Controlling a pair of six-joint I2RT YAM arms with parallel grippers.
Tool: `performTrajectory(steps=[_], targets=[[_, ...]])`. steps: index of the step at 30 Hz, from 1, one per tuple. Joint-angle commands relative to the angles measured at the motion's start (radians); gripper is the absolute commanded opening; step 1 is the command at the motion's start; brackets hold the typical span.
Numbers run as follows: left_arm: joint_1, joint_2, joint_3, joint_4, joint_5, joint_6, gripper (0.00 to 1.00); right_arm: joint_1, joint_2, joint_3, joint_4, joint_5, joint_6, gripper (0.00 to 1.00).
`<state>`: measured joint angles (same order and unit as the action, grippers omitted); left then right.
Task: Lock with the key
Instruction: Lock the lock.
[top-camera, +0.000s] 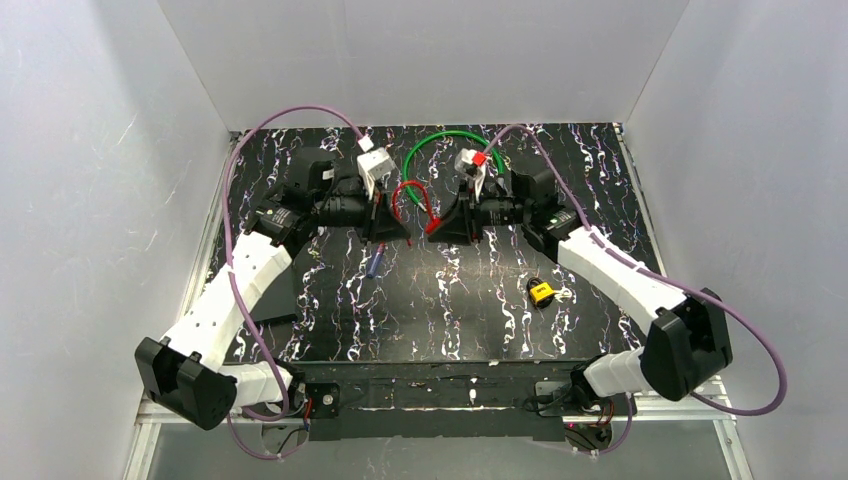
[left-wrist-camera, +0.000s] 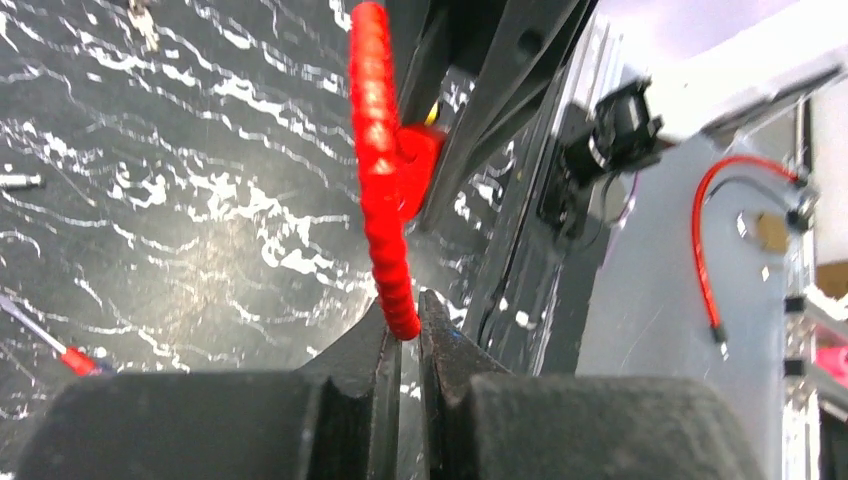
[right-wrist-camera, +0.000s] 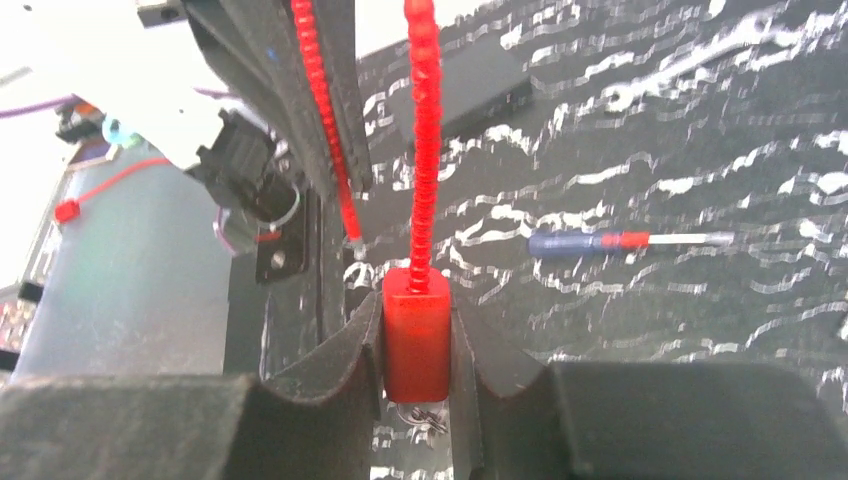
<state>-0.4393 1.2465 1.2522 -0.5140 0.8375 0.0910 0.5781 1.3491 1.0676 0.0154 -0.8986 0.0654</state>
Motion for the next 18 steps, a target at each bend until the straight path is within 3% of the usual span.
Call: performTrajectory(steps=[1, 5, 8, 18], targets=[[-0.002, -0.002, 0.052, 0.274, 0.043, -0.302, 0.00, 0.012, 0.038, 0.005, 0.445, -0.052, 0.247, 0.01], [0.044, 0.010, 0.040, 0.404, 0.066, -0.481, 0.00, 0.012, 0.064, -0.040, 0.684, -0.105, 0.387, 0.01], [0.074, 0.010, 0.028, 0.472, 0.084, -0.560, 0.00, 0.012, 0.070, -0.046, 0.728, -0.123, 0.426, 0.01], [0.091, 0.019, 0.035, 0.548, 0.112, -0.623, 0.00, 0.012, 0.070, -0.072, 0.795, -0.131, 0.478, 0.01]])
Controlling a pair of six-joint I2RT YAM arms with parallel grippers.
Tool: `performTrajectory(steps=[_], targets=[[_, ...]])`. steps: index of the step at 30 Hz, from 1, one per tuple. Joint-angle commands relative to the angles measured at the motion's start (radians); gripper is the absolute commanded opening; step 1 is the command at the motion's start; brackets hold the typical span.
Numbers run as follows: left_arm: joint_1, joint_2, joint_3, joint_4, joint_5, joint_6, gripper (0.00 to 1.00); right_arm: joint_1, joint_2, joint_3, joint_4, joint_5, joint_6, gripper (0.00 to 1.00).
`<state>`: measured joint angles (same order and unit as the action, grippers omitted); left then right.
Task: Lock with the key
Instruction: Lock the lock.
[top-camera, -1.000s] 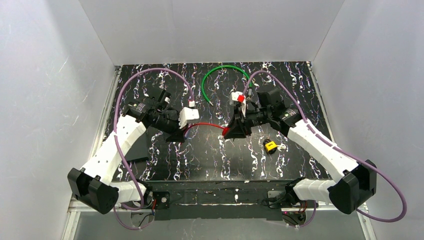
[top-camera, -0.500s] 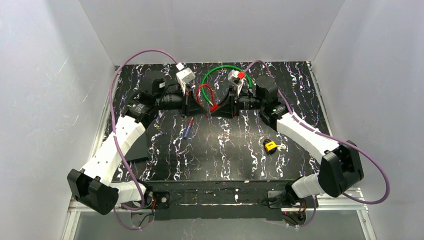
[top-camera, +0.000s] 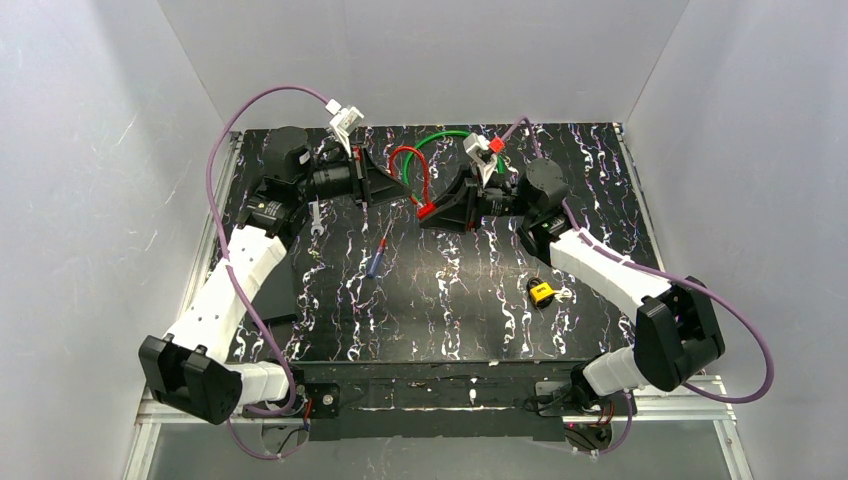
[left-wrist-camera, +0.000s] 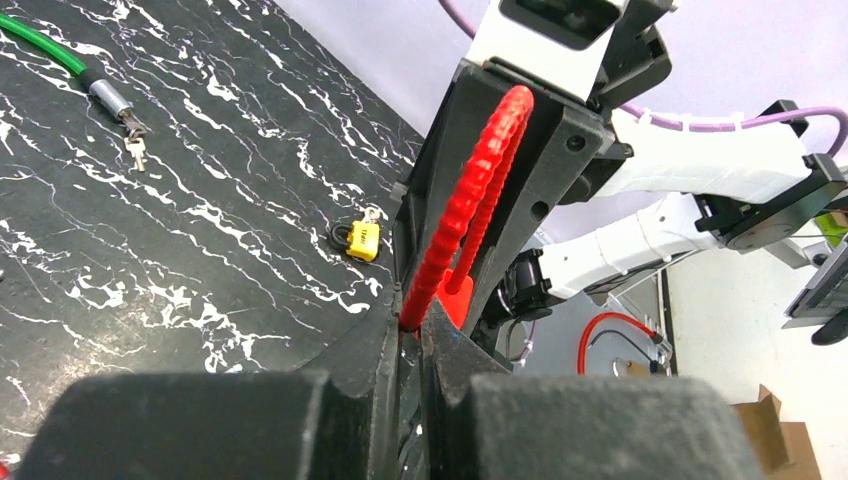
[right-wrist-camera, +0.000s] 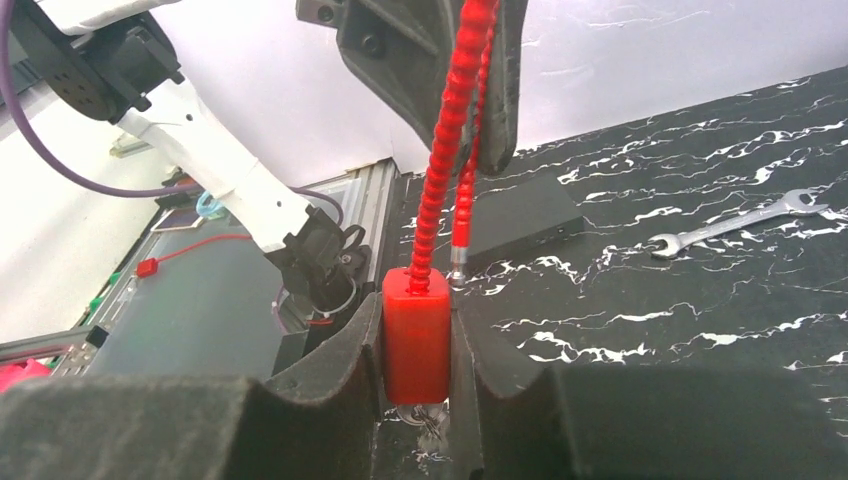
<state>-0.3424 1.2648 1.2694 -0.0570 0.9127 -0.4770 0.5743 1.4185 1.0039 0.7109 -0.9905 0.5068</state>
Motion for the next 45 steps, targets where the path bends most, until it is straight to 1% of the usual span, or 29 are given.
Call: performTrajectory(steps=[1, 4, 9, 15, 19, 21, 45], targets=[[-0.006, 0.002, 0.015, 0.106, 0.041, -0.071, 0.00, 0.016, 0.001, -0.011, 0.099, -0.039, 0.036, 0.01], [-0.006, 0.000, 0.019, 0.114, 0.050, -0.084, 0.00, 0.016, 0.002, -0.022, 0.091, -0.038, 0.021, 0.01], [-0.002, -0.010, 0.024, 0.101, 0.053, -0.064, 0.00, 0.013, -0.007, -0.026, 0.055, -0.033, -0.014, 0.01], [0.006, -0.037, 0.020, 0.002, 0.050, 0.012, 0.00, -0.019, -0.030, -0.011, 0.010, -0.035, -0.037, 0.01], [0.004, -0.049, -0.024, 0.033, 0.057, -0.013, 0.00, -0.018, -0.021, -0.006, 0.028, -0.038, -0.017, 0.01], [0.004, -0.047, -0.054, 0.099, 0.073, -0.060, 0.00, -0.011, -0.016, -0.001, 0.030, -0.039, -0.013, 0.01], [-0.032, -0.027, -0.083, 0.098, 0.062, -0.049, 0.00, 0.012, 0.011, 0.004, 0.074, -0.040, 0.011, 0.01]])
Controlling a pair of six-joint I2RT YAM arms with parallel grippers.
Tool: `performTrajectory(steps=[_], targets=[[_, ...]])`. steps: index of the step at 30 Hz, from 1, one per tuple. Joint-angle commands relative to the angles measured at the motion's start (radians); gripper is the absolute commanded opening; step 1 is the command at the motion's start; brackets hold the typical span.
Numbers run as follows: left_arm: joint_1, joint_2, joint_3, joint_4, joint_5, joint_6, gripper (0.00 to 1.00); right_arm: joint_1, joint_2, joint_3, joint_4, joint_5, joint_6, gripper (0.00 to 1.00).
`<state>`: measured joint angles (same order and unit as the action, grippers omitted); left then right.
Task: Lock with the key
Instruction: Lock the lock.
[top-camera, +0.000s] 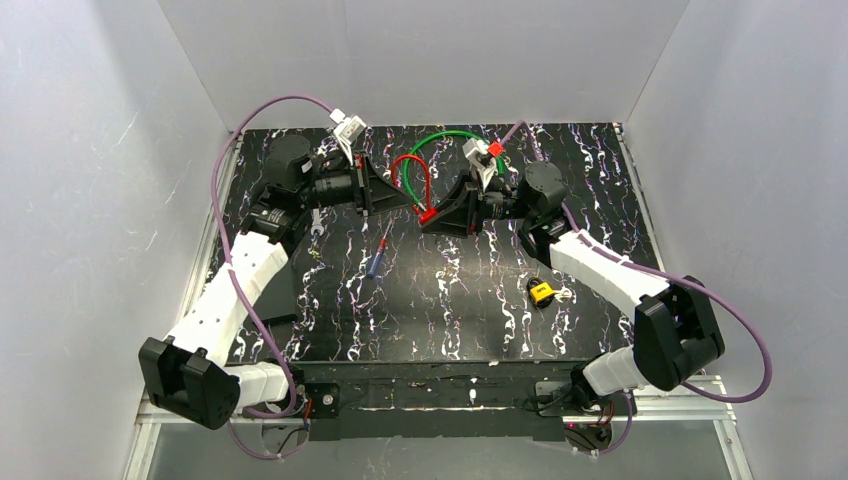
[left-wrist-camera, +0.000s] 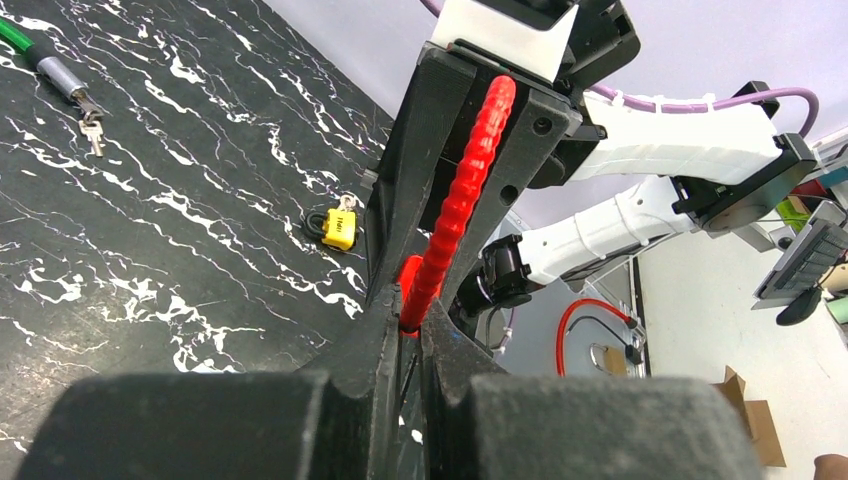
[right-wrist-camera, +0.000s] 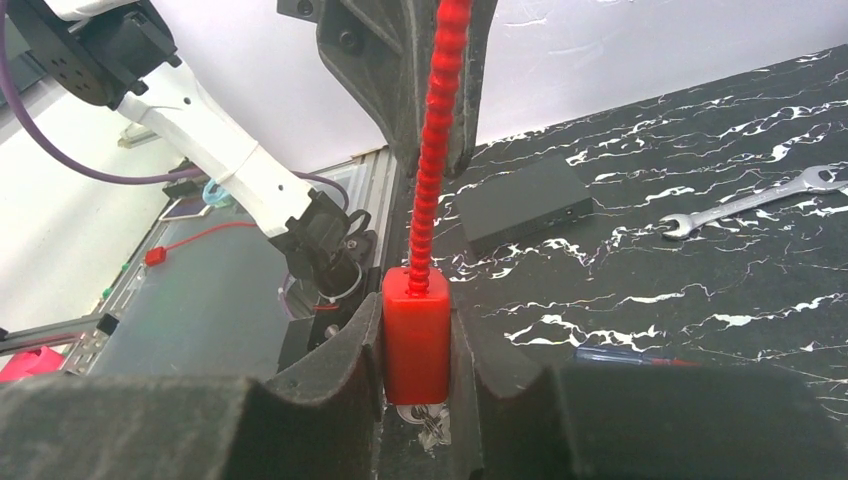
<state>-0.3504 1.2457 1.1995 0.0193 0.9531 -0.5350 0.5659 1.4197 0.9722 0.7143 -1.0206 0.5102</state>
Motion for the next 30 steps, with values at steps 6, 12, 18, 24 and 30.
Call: performTrajectory(steps=[6, 12, 18, 24, 30], targets=[[-0.031, -0.005, -0.030, 0.020, 0.024, 0.016, 0.00, 0.021, 0.012, 0.040, 0.089, -0.008, 0.023, 0.01], [-0.058, -0.019, -0.109, 0.014, 0.032, 0.038, 0.00, 0.017, 0.025, 0.044, 0.138, 0.020, 0.080, 0.01], [-0.104, -0.021, -0.171, 0.011, 0.034, 0.070, 0.00, 0.018, 0.044, 0.055, 0.195, 0.049, 0.151, 0.01], [-0.141, -0.002, -0.212, 0.006, 0.029, 0.085, 0.00, 0.020, 0.054, 0.084, 0.251, 0.049, 0.202, 0.01], [-0.134, -0.009, -0.189, -0.013, 0.024, 0.109, 0.00, 0.020, 0.033, 0.039, 0.219, 0.005, 0.167, 0.01]])
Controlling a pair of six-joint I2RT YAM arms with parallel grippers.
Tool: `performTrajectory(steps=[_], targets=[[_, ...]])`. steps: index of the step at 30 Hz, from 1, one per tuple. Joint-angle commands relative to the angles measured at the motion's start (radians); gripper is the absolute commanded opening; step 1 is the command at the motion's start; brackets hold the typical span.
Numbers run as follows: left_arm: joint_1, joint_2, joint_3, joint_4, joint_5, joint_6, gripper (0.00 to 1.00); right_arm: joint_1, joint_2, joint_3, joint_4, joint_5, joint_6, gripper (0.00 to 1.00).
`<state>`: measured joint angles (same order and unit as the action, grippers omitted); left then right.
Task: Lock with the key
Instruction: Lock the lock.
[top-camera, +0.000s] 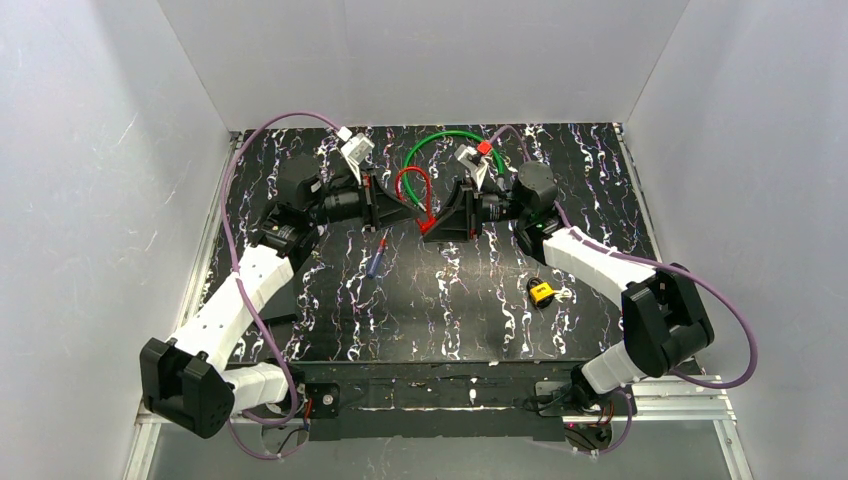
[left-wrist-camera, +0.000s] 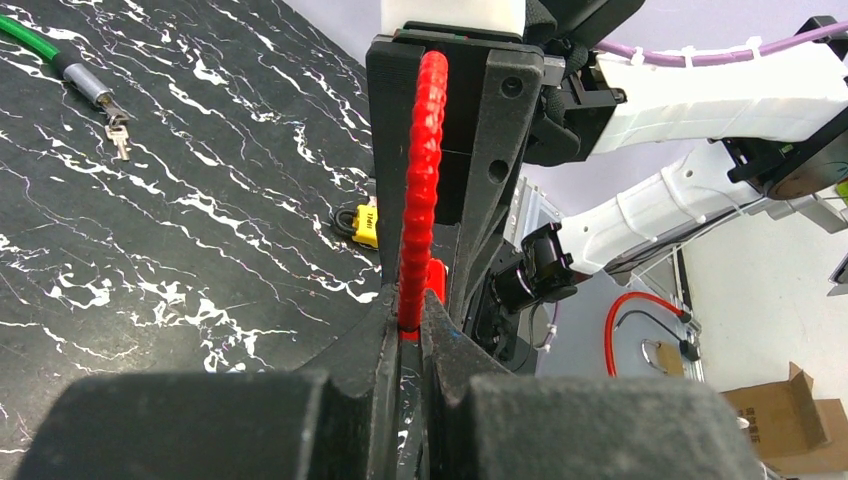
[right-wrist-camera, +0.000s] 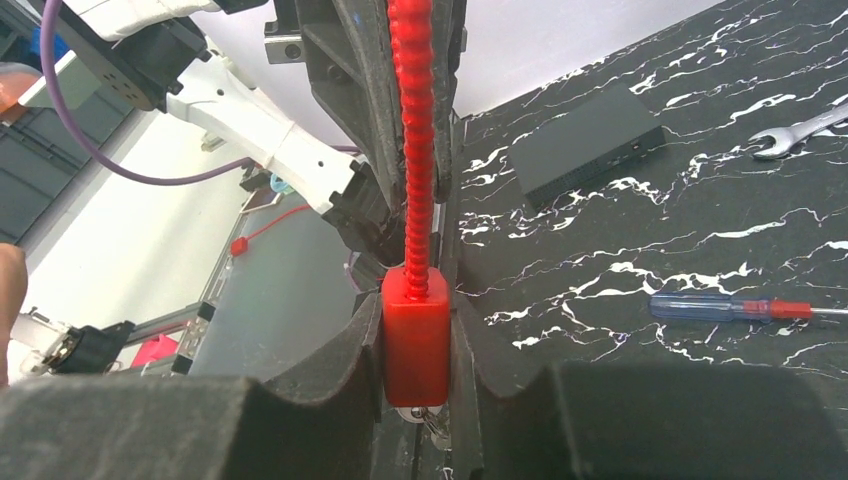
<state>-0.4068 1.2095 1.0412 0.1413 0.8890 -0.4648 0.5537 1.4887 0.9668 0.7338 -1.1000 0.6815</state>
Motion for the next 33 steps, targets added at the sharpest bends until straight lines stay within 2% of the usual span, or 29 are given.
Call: performTrajectory(steps=[1, 6, 9, 13, 19, 23, 27, 33], targets=[[-0.070, 0.024, -0.026, -0.135, 0.089, 0.040, 0.00, 0.032, -0.043, 0.038, 0.175, 0.073, -0.022, 0.01], [-0.036, 0.014, 0.013, -0.228, 0.099, 0.088, 0.00, 0.032, -0.077, 0.028, 0.010, 0.011, -0.113, 0.24], [-0.028, 0.007, 0.022, -0.241, 0.107, 0.098, 0.00, 0.031, -0.093, 0.046, -0.170, -0.012, -0.217, 0.30], [-0.018, 0.007, 0.032, -0.236, 0.115, 0.094, 0.00, 0.031, -0.104, 0.103, -0.470, -0.013, -0.444, 0.37], [-0.007, 0.018, 0.051, -0.215, 0.130, 0.066, 0.00, 0.029, -0.121, 0.108, -0.629, -0.004, -0.554, 0.55], [-0.008, 0.023, 0.054, -0.196, 0.139, 0.045, 0.00, 0.029, -0.132, 0.085, -0.646, 0.013, -0.564, 0.66], [-0.007, 0.025, 0.052, -0.172, 0.164, 0.024, 0.00, 0.030, -0.132, 0.020, -0.518, 0.020, -0.468, 0.68], [-0.008, 0.041, 0.059, -0.163, 0.180, 0.015, 0.00, 0.046, -0.115, -0.018, -0.357, 0.006, -0.340, 0.62]])
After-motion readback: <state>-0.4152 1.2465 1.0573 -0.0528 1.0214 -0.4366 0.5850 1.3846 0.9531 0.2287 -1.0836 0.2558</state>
